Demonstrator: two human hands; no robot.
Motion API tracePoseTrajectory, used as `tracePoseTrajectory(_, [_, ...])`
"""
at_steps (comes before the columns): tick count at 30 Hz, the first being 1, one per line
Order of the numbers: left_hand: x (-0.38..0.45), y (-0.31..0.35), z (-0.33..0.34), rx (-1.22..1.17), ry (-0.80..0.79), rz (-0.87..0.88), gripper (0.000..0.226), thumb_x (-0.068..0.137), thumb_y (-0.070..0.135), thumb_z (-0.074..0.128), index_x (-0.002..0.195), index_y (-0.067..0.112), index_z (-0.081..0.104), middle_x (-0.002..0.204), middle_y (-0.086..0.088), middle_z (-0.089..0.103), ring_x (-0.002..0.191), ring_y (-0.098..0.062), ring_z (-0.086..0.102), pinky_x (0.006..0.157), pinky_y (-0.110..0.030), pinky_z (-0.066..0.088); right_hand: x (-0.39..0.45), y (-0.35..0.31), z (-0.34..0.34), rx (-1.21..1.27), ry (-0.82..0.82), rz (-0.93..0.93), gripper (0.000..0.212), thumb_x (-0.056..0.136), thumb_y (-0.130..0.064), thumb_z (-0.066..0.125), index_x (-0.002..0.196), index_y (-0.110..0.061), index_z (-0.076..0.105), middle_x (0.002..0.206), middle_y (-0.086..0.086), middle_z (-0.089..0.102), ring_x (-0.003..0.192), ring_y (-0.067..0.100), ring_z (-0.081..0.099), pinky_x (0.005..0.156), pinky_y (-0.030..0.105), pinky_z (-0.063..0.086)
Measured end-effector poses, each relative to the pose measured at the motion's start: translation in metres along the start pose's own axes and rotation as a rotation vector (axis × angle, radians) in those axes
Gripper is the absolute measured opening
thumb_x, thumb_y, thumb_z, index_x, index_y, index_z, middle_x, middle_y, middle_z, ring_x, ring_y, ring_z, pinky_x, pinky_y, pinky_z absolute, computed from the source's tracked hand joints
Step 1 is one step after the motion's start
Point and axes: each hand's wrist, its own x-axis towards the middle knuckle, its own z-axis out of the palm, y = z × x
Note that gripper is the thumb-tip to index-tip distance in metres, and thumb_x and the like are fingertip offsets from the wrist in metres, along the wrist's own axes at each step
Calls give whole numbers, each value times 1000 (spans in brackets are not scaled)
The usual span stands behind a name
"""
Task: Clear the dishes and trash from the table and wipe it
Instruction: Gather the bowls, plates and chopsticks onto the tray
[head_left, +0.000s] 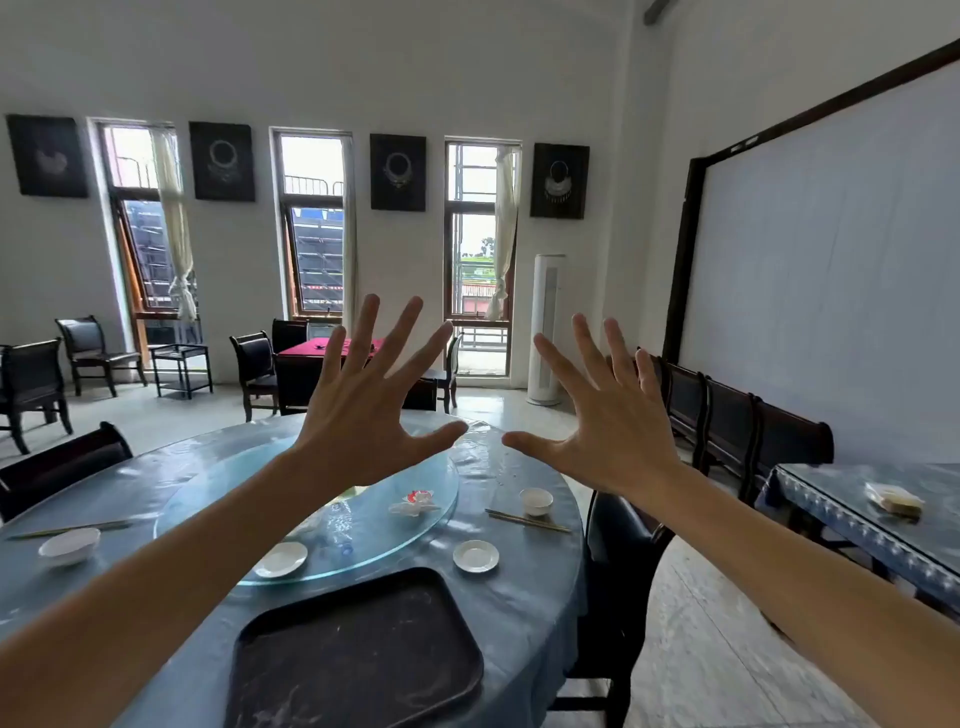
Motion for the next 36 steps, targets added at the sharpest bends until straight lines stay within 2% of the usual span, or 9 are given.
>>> tracePoseTrajectory(5, [-1,3,14,18,-19,6,97,84,88,28,162,36,6,171,0,-10,156,-33,-16,122,-60,-4,2,7,16,-27,-2,9,111,69,-102,28,159,-51,-9,170,-6,-23,156,23,-25,121,50,-14])
tracePoseTrajectory(11, [4,-4,55,-37,-98,-14,91,86,86,26,161,41,2,171,2,-11,156,-30,-18,123,-62,-2,9,18,59,15,-88,13,111,67,-104,25,157,-53,-15,169,-6,-25,156,24,-25,122,52,-14])
tracePoseTrajectory(16, [2,-8,113,-126,-154,-32,90,86,87,21,161,40,4,171,4,-12,155,-29,-22,120,-57,-8,26,30,114,45,-154,18,109,71,-101,34,157,-52,-14,168,-7,-26,155,23,-26,120,49,-18])
tracePoseTrajectory(23, [2,-40,217,-187,-290,-116,89,86,85,22,161,42,0,170,7,-17,154,-28,-24,120,-57,-9,67,40,205,157,-345,52,115,59,-107,18,158,-54,-10,171,-8,-18,155,21,-26,124,52,-13])
tracePoseTrajectory(28, [2,-58,284,-344,-393,-165,83,87,82,22,158,48,-4,166,16,-23,152,-23,-31,118,-51,-14,85,51,257,162,-465,121,106,73,-97,42,158,-55,-6,172,-9,-15,156,19,-25,124,49,-13])
tracePoseTrajectory(32, [5,-58,330,-472,-472,-169,81,86,82,23,156,54,-6,165,21,-25,149,-19,-35,118,-49,-19,89,69,293,178,-523,174,101,77,-93,44,156,-57,-7,172,-8,-13,156,18,-24,126,51,-9])
tracePoseTrajectory(36, [6,-60,372,-525,-553,-188,81,84,81,22,155,55,-9,164,23,-24,148,-15,-37,121,-51,-18,91,93,324,205,-561,248,102,76,-93,44,157,-56,-4,173,-9,-11,157,18,-21,128,53,-4])
